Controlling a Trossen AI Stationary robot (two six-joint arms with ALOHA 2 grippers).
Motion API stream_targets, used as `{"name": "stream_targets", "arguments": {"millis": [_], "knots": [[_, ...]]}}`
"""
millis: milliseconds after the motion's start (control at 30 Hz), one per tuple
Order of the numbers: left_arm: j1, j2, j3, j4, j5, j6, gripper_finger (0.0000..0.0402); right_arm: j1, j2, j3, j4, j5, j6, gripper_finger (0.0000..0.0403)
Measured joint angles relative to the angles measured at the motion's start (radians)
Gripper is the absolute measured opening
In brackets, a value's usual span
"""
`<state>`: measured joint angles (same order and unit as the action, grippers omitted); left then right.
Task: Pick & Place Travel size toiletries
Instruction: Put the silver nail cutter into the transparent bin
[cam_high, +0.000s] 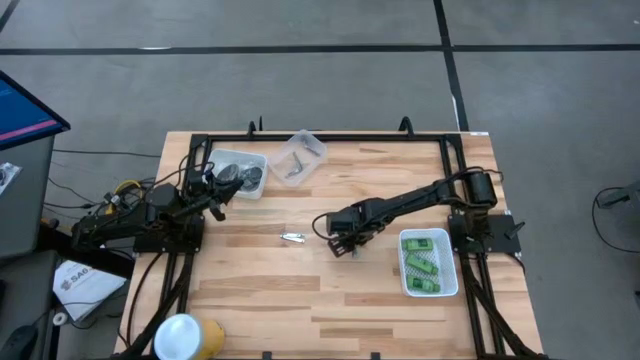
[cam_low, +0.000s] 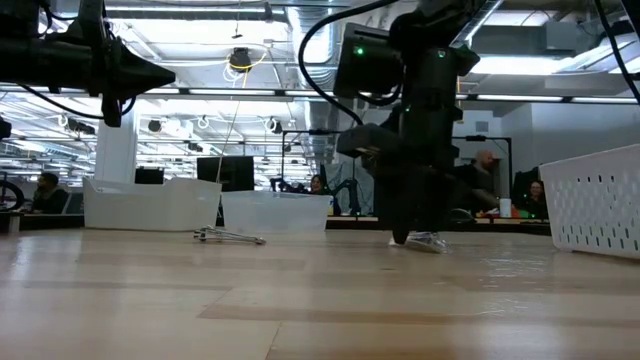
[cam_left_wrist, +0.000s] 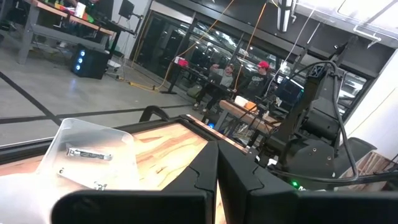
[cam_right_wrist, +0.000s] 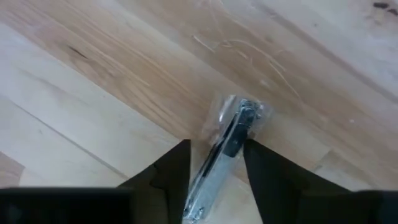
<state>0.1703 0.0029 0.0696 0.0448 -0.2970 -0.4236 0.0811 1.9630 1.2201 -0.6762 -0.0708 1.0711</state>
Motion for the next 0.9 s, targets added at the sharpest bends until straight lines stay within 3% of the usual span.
{"name": "stream_targets", "arguments": {"millis": [267,500,900], "knots": [[0.0,0.0,0.0,0.0,0.0,0.0,0.0001,0.001,0.002,-0.001,-0.003,-0.014,-0.04,0.0022],[0.0,0.0,0.0,0.0,0.0,0.0,0.0001,-0.028,-0.023,0.016,-0.009,-0.017,-0.118,0.0018],[0.0,0.0,0.0,0.001,-0.001,0.0,0.0001,-0.209,-0.035,0.238,-0.016,-0.01,-0.348,0.0006]]}}
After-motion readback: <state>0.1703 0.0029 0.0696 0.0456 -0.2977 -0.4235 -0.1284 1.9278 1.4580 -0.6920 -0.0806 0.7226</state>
